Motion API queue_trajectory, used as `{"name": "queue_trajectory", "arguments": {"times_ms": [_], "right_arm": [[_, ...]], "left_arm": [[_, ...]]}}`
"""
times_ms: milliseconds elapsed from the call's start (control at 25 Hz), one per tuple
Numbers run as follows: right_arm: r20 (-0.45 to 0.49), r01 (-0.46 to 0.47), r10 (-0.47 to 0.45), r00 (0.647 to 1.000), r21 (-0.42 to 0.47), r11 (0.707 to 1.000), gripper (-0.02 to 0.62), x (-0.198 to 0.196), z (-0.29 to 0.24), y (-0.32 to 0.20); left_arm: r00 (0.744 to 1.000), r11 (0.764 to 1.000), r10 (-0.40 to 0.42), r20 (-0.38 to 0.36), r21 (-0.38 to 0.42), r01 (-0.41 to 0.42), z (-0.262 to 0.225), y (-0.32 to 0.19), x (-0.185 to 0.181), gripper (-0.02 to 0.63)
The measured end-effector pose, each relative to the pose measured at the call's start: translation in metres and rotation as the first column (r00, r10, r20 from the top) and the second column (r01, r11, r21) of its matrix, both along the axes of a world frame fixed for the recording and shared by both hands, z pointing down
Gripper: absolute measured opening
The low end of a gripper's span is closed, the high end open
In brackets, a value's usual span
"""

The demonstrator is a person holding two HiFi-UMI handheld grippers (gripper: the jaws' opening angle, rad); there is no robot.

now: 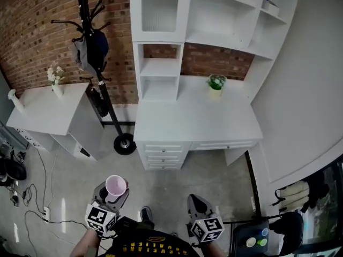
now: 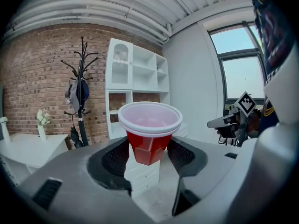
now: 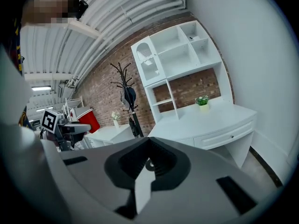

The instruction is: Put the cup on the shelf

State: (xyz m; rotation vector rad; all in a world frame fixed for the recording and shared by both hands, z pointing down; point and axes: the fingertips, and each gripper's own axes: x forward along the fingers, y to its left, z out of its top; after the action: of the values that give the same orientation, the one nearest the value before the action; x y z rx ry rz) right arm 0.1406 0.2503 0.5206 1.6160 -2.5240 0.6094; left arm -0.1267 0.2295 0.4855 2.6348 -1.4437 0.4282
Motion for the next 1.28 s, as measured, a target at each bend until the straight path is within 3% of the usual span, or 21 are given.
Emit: {"name": "queue_trajectory", "arguments": {"times_ms": [520, 920, 1280], "right_arm": [[-0.027, -0.087, 0.085, 0.996, -0.043, 0.995, -0.005, -0.069, -0.005, -0.094], [-0.029, -0.109, 0.107, 0.994, -0.089, 0.990, -0.006, -0.056, 0.023, -0.157], [0.023, -0.050, 0.052, 0.998, -0.070, 0.996, -0.006, -0.037, 0.020, -0.273]], "left_arm": [[0.995, 0.996, 0.092, -0.040, -0.011, -0.092, 0.010, -0.121, -0.059, 0.258], [0.992, 0.992, 0.122, -0.030, -0.031, -0.123, 0.025, -0.195, -0.042, 0.258], [0.998, 0.997, 0.061, -0.003, -0.050, -0.061, 0.024, -0.295, -0.024, 0.258]]}}
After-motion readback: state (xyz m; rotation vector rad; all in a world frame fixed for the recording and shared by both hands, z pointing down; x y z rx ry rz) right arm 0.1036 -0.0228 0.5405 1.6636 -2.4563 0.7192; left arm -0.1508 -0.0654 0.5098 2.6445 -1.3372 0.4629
